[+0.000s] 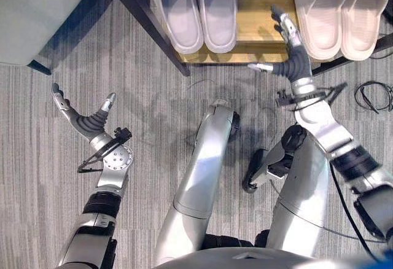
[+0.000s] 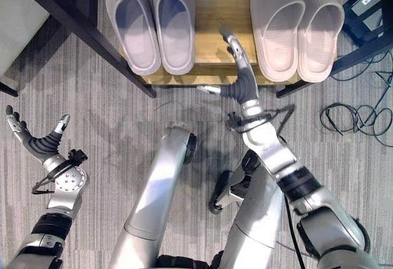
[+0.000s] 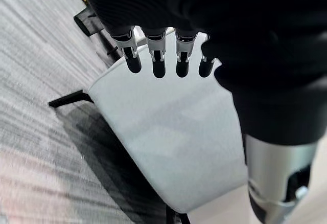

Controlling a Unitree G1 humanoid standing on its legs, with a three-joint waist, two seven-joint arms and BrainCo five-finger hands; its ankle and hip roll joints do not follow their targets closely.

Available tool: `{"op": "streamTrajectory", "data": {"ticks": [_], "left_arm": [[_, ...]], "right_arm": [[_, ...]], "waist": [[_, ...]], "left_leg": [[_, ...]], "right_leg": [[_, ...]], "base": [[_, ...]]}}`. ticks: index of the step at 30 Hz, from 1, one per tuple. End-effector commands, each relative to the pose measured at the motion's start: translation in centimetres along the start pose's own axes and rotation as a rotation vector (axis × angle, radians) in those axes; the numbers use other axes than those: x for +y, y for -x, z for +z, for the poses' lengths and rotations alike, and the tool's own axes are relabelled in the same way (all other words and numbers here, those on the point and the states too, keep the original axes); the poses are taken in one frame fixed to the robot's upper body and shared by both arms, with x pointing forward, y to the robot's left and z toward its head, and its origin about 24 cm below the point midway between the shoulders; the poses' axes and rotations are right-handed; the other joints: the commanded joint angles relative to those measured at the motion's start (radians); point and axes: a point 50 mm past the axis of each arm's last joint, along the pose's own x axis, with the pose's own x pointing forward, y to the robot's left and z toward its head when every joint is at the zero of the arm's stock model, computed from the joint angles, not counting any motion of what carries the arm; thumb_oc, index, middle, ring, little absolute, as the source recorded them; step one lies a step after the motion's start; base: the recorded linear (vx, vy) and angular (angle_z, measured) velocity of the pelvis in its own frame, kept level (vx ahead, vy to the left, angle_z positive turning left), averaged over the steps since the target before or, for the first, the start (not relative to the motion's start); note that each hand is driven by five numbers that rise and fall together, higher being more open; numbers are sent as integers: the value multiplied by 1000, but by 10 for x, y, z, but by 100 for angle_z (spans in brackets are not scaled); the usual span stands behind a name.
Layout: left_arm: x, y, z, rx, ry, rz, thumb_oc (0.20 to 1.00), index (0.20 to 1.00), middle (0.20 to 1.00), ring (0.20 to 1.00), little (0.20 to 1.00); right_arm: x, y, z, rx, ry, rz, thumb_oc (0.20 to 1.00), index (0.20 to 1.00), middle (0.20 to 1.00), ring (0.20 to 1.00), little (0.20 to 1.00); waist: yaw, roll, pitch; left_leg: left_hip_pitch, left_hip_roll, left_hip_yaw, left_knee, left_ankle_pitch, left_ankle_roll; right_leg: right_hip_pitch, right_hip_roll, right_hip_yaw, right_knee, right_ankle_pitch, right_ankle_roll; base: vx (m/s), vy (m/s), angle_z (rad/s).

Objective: Arrange the slippers neatly on the shoe rack.

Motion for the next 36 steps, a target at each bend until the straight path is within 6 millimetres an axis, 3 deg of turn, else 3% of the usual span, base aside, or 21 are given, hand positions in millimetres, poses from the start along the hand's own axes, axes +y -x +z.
{"op": "streamTrajectory", "data": {"ticks": [1, 4, 6, 7, 8, 9, 12, 15, 19, 20, 21, 24, 25, 29, 30, 31, 32, 33, 34, 35, 36], "left_arm": [[13, -3, 8, -72, -14, 20, 1000, 1000, 1000, 1000, 1000], [11, 11, 1, -51, -28, 16, 1000, 1000, 1000, 1000, 1000], [0, 12, 9, -55, -22, 22, 1000, 1000, 1000, 1000, 1000], [26, 15, 28, -205, -142, -21, 1000, 1000, 1000, 1000, 1000], [38, 44, 1, -12, -91, -9, 1000, 1000, 1000, 1000, 1000], [12, 29, 8, -54, -52, 26, 1000, 1000, 1000, 1000, 1000], [21, 37, 0, -38, -100, 44, 1000, 1000, 1000, 1000, 1000], [20, 37, -8, 12, -108, 73, 1000, 1000, 1000, 1000, 1000], [37, 52, -42, 185, -232, 57, 1000, 1000, 1000, 1000, 1000], [42, 64, -63, 294, -313, 11, 1000, 1000, 1000, 1000, 1000], [42, 64, -63, 294, -311, 11, 1000, 1000, 1000, 1000, 1000], [55, 89, -87, 422, -429, -40, 1000, 1000, 1000, 1000, 1000], [68, 101, -96, 501, -450, -24, 1000, 1000, 1000, 1000, 1000], [101, 143, -117, 721, -559, -94, 1000, 1000, 1000, 1000, 1000], [100, 158, -121, 792, -556, -153, 1000, 1000, 1000, 1000, 1000], [101, 158, -122, 793, -556, -153, 1000, 1000, 1000, 1000, 1000], [103, 170, -124, 842, -569, -198, 1000, 1000, 1000, 1000, 1000], [100, 184, -127, 917, -537, -255, 1000, 1000, 1000, 1000, 1000], [93, 214, -130, 1100, -431, -389, 1000, 1000, 1000, 1000, 1000], [94, 214, -130, 1100, -431, -389, 1000, 1000, 1000, 1000, 1000], [88, 236, -130, 1230, -333, -463, 1000, 1000, 1000, 1000, 1000]], "right_arm": [[-18, -2, 21, -138, 41, -174, 1000, 1000, 1000, 1000, 1000], [-33, 26, 4, -48, 108, -292, 1000, 1000, 1000, 1000, 1000], [-48, 38, 8, -48, 133, -354, 1000, 1000, 1000, 1000, 1000], [-65, 62, -2, 20, 206, -460, 1000, 1000, 1000, 1000, 1000], [-62, 68, -6, 27, 169, -524, 1000, 1000, 1000, 1000, 1000], [-66, 64, -2, 26, 159, -539, 1000, 1000, 1000, 1000, 1000], [-74, 97, -24, 152, 169, -649, 1000, 1000, 1000, 1000, 1000], [-70, 113, -61, 328, 151, -787, 1000, 1000, 1000, 1000, 1000], [-62, 155, -112, 690, 146, -926, 1000, 1000, 1000, 1000, 1000], [-54, 186, -136, 898, 44, -1040, 1000, 1000, 1000, 1000, 1000], [-55, 185, -136, 896, 42, -1041, 1000, 1000, 1000, 1000, 1000], [-43, 228, -154, 1147, 83, -1033, 1000, 1000, 1000, 1000, 1000], [-29, 252, -157, 1265, 68, -1017, 1000, 1000, 1000, 1000, 1000], [3, 323, -149, 1556, 84, -832, 1000, 1000, 1000, 1000, 1000], [21, 344, -142, 1643, 181, -595, 1000, 1000, 1000, 1000, 1000], [21, 345, -142, 1644, 181, -595, 1000, 1000, 1000, 1000, 1000], [27, 352, -139, 1660, 213, -483, 1000, 1000, 1000, 1000, 1000], [37, 363, -134, 1697, 198, -406, 1000, 1000, 1000, 1000, 1000], [49, 387, -123, 1793, 97, -345, 1000, 1000, 1000, 1000, 1000], [49, 387, -123, 1793, 97, -345, 1000, 1000, 1000, 1000, 1000], [58, 407, -113, 1886, 27, -294, 1000, 1000, 1000, 1000, 1000]], "waist": [[16, -63, -15], [2, -80, -15], [-13, -90, -15], [-8, -74, -15], [-6, -74, -15], [-24, -88, -15], [-38, -90, -17], [-54, -84, -97], [-64, -75, -249], [-65, -73, -286], [-63, -71, -278], [-45, -70, -297], [-34, -71, -310], [-19, -68, -349], [-16, -69, -377], [-17, -68, -373], [-21, -68, -390], [-25, -67, -399], [-46, -56, -454], [-46, -55, -450], [-64, -39, -483]], "left_leg": [[97, -46, -219, 62, -119, -6], [97, -46, -214, 86, -125, -8], [97, -42, -209, 93, -127, -4], [97, -43, -202, 87, -128, 3], [97, -43, -198, 79, -122, -2], [97, -38, -193, 63, -114, 0], [97, -21, -175, -21, -85, 6], [97, 29, -151, -207, -14, 14], [97, 73, -154, -372, 73, 18], [177, 110, -143, -471, 93, 23], [189, 111, -145, -478, 96, 23], [420, 150, -130, -712, 146, 20], [537, 155, -121, -829, 169, 19], [873, 177, -145, -1178, 270, 21], [997, 188, -156, -1331, 313, 17], [1007, 190, -158, -1338, 317, 17], [1063, 190, -168, -1432, 386, 5], [1128, 194, -165, -1511, 403, -1], [1288, 197, -158, -1729, 454, -17], [1294, 198, -158, -1732, 456, -17], [1378, 196, -145, -1847, 500, -23]], "right_leg": [[10, 14, 199, 53, 206, -30], [13, 19, 207, 68, 211, -20], [13, 22, 214, 75, 213, -22], [17, 17, 216, 70, 214, -25], [17, 15, 211, 61, 218, -22], [22, 20, 218, 45, 229, -16], [39, -5, 215, -48, 253, -4], [55, -41, 175, -234, 280, 11], [66, -76, 95, -423, 312, 26], [140, -83, 56, -533, 325, 31], [153, -81, 51, -541, 328, 29], [359, -69, 1, -789, 360, 34], [464, -53, -22, -919, 375, 37], [798, 8, -114, -1297, 468, 61], [925, 34, -161, -1439, 511, 77], [935, 36, -164, -1447, 514, 76], [1000, 42, -192, -1550, 573, 77], [1057, 57, -201, -1622, 594, 82], [1181, 90, -218, -1811, 664, 103], [1187, 91, -218, -1814, 666, 103], [1249, 113, -213, -1918, 709, 116]], "base": [[12, 5, -5], [0, 0, 0], [-11, -2, -2], [-23, 6, -12], [-43, 11, -11], [-38, 23, 4], [-72, 46, 24], [-77, 90, -1], [-4, 117, 13], [-2, 84, 13], [-23, 51, 2], [30, -33, 5], [109, -74, 13], [213, -100, 3], [187, -92, 9], [153, -68, 16], [71, -42, 8], [263, -92, 14], [253, -82, -1], [299, -60, 0], [159, 4, -15]]}}
